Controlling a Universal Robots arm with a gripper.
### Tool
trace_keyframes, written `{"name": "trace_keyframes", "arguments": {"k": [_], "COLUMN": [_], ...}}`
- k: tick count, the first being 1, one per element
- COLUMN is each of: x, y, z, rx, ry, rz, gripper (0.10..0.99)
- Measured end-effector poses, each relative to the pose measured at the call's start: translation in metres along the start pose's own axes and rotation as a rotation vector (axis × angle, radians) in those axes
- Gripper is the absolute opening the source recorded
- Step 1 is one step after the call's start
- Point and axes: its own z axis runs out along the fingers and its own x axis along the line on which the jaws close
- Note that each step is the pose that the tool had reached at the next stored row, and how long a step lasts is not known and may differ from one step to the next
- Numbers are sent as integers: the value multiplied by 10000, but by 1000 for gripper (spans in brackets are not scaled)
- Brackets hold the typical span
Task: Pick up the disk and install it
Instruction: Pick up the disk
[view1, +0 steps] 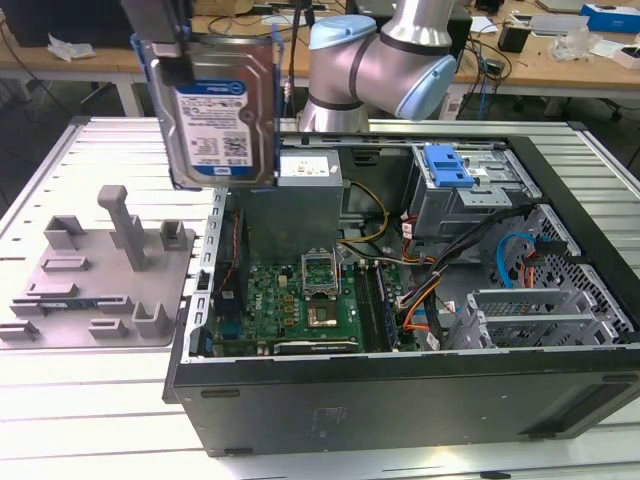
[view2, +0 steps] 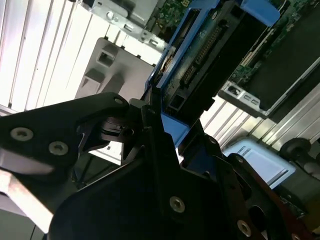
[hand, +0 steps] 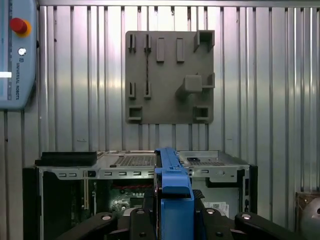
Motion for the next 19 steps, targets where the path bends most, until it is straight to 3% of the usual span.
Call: {"name": "trace_keyframes", "arguments": {"k": [9, 19], "x": [207, 469], "y": [-467, -1087], "z": [-6, -14], "rx": [-10, -27], "ry": [0, 0], "rz": [1, 0], "gripper": [369, 369]}}
